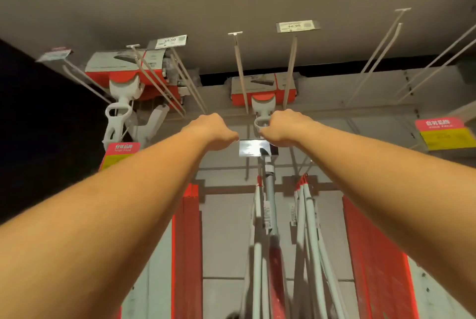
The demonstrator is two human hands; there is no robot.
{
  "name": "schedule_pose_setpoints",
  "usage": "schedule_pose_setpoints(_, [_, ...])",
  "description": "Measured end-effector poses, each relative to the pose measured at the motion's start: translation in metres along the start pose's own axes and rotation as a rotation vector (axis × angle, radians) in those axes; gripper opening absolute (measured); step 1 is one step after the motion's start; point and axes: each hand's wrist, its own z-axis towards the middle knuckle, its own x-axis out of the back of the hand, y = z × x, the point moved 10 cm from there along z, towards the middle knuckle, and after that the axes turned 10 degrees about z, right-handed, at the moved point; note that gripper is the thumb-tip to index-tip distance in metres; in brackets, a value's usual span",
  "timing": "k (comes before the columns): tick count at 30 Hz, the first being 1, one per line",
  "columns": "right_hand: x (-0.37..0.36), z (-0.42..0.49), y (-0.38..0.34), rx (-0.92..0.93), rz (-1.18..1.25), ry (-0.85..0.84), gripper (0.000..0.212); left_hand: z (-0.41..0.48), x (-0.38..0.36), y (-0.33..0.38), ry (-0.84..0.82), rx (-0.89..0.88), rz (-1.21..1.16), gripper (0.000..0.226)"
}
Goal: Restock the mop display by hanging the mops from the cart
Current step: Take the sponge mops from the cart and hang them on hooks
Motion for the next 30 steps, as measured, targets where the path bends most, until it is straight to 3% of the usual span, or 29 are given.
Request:
schedule_pose_setpoints(5, [-0.015,-0.061,-0.026,0.073,0.002,-0.102,0.023,-0.074,0.002,-0.031,-0.096,0.085,0.101,0.039])
schedule_pose_setpoints(13, [-0.066,-0.161,-0.097,0.18,0.089,-0.295,0.039,-0.187,-0.003,-0.104,-0.209,0.256,0.24,0.027])
schedule_pose_setpoints(23, [-0.114,-0.271,-0.233,0.333,0.181,-0.474,0.035,-0.326,0.026,-0.204,-0.315,0.356,0.406,0.033])
schedule_pose_setpoints(30, [-0.136,-0.395,-0.359,0.492,0.271,-0.655,0.032,-0.467,0.041,-0.3,-0.531,0.427,0.532,0.038])
